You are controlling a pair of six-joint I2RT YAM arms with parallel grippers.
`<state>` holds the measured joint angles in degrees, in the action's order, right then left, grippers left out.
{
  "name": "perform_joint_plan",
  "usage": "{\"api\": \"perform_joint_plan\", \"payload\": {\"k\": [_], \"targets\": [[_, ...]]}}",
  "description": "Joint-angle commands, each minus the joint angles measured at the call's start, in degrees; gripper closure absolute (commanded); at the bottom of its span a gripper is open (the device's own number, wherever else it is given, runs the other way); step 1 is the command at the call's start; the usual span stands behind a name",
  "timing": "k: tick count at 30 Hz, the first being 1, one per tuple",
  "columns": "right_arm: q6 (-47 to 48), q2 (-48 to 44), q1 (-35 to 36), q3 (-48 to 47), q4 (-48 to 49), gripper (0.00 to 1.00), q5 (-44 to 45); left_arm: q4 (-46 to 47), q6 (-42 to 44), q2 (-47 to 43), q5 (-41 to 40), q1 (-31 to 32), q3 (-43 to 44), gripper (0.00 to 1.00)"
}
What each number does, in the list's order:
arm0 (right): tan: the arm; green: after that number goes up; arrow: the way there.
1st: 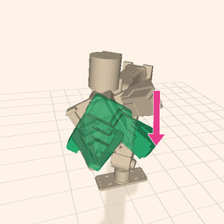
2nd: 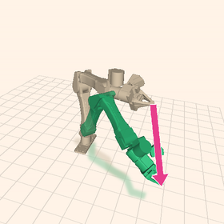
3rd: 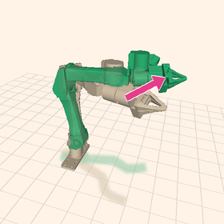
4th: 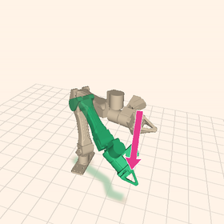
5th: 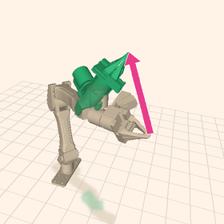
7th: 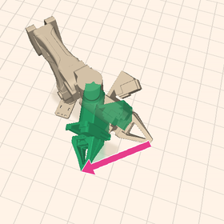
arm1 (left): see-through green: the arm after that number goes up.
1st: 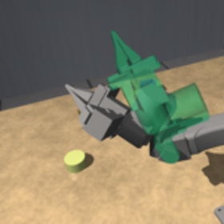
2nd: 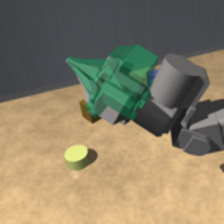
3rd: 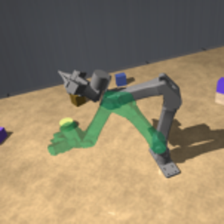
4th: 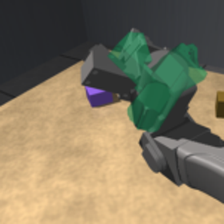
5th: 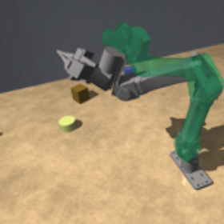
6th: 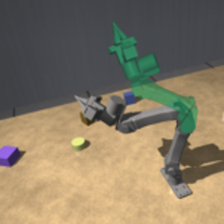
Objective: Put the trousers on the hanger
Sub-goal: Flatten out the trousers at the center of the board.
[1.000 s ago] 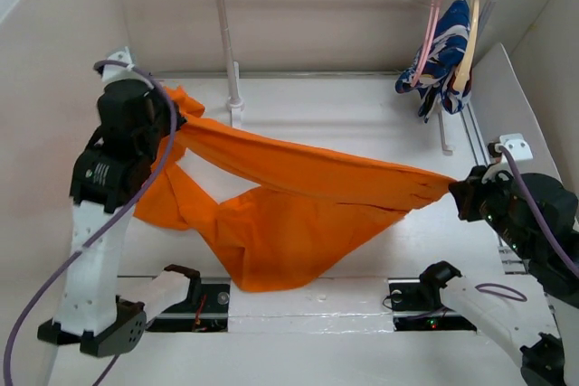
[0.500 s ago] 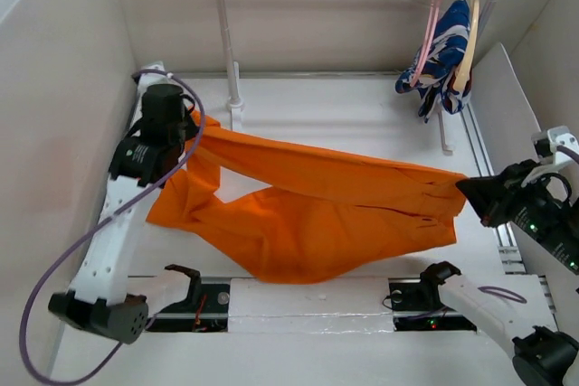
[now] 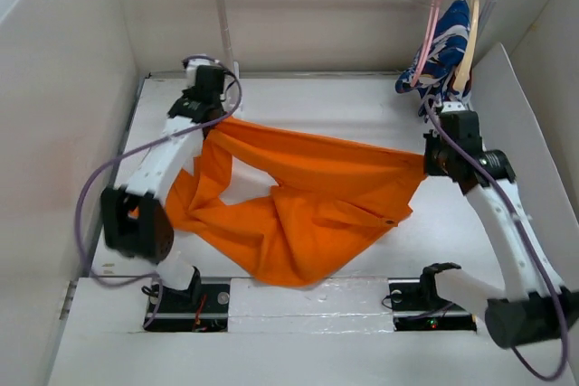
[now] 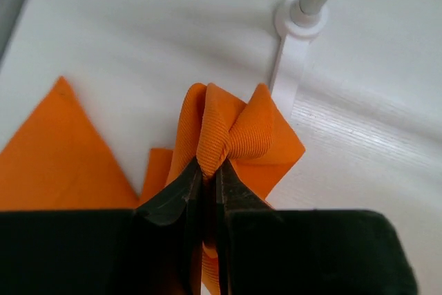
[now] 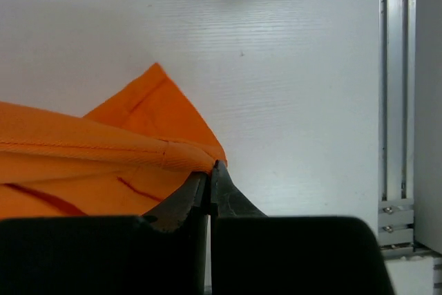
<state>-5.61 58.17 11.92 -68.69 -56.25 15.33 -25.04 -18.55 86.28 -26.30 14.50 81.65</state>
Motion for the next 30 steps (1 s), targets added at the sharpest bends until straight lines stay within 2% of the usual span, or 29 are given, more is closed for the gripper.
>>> {"api": "perform_joint_plan", "payload": {"k": [1,2,3,4,6,7,8,9,10,12,15,16,18,19,20,21,24,25,26,27,30], "targets": [[4.6,6.1,-12.0,5.0,17.7,1.00,0.4,6.3,2.2,9.7,-8.7,0.0,6.9,1.00],[4.9,8.3,-16.6,5.5,20.1,1.00,-0.9,6.2,2.2,12.1,-10.2,0.0,8.8,1.00],[4.8,10.7,-18.0,5.5,22.3,1.00,-2.0,5.1,1.2,17.1,-10.8,0.0,14.4,1.00],[4.7,16.2,-19.1,4.5,25.6,1.00,-2.7,3.0,0.4,19.2,-11.8,0.5,17.1,0.93],[3.5,22.1,-20.6,-2.1,26.8,1.00,-4.9,1.7,-1.0,22.2,-11.8,0.5,23.2,0.73],[3.0,27.8,-20.6,-5.5,25.7,1.00,-5.9,0.3,-1.7,22.6,-11.3,0.5,24.5,0.45],[2.0,29.8,-20.6,-8.9,25.3,1.00,-7.1,0.2,-2.2,22.2,-10.0,0.5,25.3,0.33],[2.1,31.1,-19.1,-13.3,25.6,0.99,-9.0,0.9,-2.1,19.7,-8.5,0.5,24.7,0.28],[2.4,32.1,-18.6,-14.9,25.7,0.61,-10.5,2.1,-1.5,18.0,-6.8,1.0,23.7,0.25],[3.8,31.8,-17.6,-17.0,25.6,0.18,-11.9,2.8,-1.0,12.3,-6.0,4.3,18.7,0.24],[4.9,25.3,-17.5,-13.4,23.6,0.07,-14.7,3.5,1.3,5.1,-5.9,12.7,10.2,0.25],[6.7,22.7,-17.5,-7.7,24.1,0.06,-14.8,3.3,1.0,4.0,-5.3,15.3,8.5,0.25],[6.1,14.1,-18.4,-1.3,23.7,0.08,-14.7,3.2,-1.1,2.3,-2.8,23.4,4.2,0.26],[5.7,10.9,-18.9,2.1,23.9,0.44,-14.8,4.4,-1.9,2.3,-1.7,26.3,3.0,0.26],[3.5,7.7,-20.3,10.2,24.3,0.72,-14.9,5.1,-3.7,2.8,-0.6,29.0,1.7,0.26],[3.1,1.7,-21.1,13.8,24.5,1.00,-16.8,5.1,-5.3,3.4,-0.4,33.4,0.5,0.26],[1.3,-5.2,-27.0,26.9,23.8,1.00,-18.7,7.4,-8.9,7.0,3.5,38.3,-1.4,0.26],[1.4,-7.5,-29.0,29.1,22.8,0.93,-19.6,9.0,-9.7,8.1,6.3,40.2,-1.8,0.27],[1.0,-8.0,-30.7,32.1,23.2,0.80,-20.3,10.0,-9.9,10.1,10.1,41.5,-2.4,0.27],[0.9,-8.2,-32.3,32.6,23.8,0.53,-23.0,10.5,-10.7,10.9,10.3,42.7,-2.5,0.28],[-0.9,-6.0,-35.7,31.0,21.2,0.25,-24.7,11.1,-11.0,13.8,11.9,47.5,-2.5,0.28]]}}
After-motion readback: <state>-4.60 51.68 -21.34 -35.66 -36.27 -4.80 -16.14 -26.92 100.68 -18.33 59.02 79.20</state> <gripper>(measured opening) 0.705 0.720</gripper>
